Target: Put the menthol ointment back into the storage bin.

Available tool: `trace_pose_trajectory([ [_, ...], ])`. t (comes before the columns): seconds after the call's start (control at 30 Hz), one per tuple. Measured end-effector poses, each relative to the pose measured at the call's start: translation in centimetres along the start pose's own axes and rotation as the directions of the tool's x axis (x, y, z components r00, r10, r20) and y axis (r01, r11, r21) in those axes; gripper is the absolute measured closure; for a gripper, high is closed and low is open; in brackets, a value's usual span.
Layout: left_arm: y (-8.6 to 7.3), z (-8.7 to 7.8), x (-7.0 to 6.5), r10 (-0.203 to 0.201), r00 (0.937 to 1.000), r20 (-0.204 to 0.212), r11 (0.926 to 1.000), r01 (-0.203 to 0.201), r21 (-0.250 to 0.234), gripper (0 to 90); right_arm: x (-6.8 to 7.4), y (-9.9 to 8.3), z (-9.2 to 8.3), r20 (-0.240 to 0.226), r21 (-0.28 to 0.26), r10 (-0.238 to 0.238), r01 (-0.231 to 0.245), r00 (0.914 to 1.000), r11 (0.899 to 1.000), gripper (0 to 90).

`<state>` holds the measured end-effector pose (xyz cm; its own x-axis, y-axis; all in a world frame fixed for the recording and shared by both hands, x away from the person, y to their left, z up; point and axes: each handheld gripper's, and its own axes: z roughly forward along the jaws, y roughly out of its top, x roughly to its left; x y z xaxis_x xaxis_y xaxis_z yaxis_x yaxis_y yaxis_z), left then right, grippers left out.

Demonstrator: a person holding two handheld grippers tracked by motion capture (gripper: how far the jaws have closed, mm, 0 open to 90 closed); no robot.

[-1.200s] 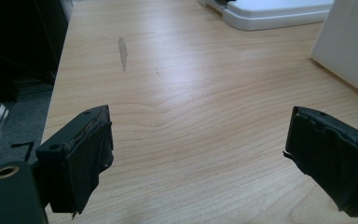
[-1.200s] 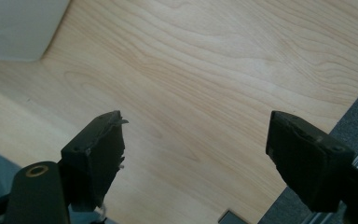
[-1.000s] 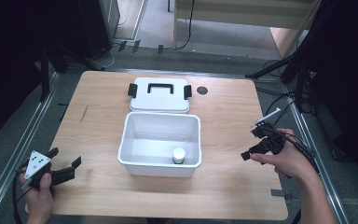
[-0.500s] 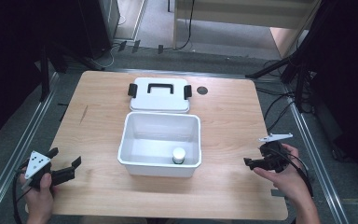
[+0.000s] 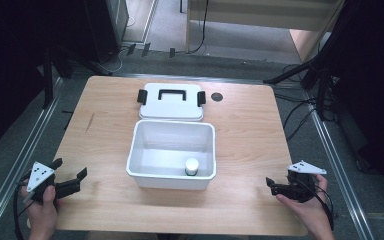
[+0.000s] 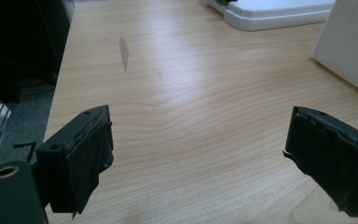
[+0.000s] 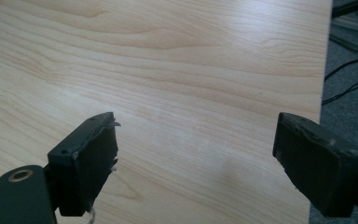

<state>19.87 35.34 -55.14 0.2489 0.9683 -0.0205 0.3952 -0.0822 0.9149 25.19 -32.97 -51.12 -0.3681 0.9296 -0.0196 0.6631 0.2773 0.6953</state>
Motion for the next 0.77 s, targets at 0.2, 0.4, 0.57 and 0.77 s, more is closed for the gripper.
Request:
trace_pose_trajectory([
  [0.2,0.0,0.0,0.0,-0.002,1.0000,0.001,1.0000,0.002,-0.002,8.2,-0.3,-2.4,-0.2,0.025,-0.077,0.045,-0.043,0.9987,0.996,14.1],
  [0.4,0.0,0.0,0.1,-0.007,1.0000,0.004,1.0000,0.007,-0.003,8.2,-0.8,-4.5,-0.3,0.022,-0.143,0.088,-0.084,0.9959,0.986,14.2],
  [0.57,0.0,0.0,0.1,-0.012,0.9999,0.005,0.9999,0.012,-0.003,8.2,-1.1,-5.6,-0.4,0.015,-0.209,0.142,-0.136,0.9898,0.968,16.2],
  [0.77,0.0,0.0,0.0,-0.004,1.0000,0.000,1.0000,0.004,0.006,8.2,-1.4,-6.0,-0.8,0.000,-0.245,0.177,-0.172,0.9842,0.954,17.1],
])
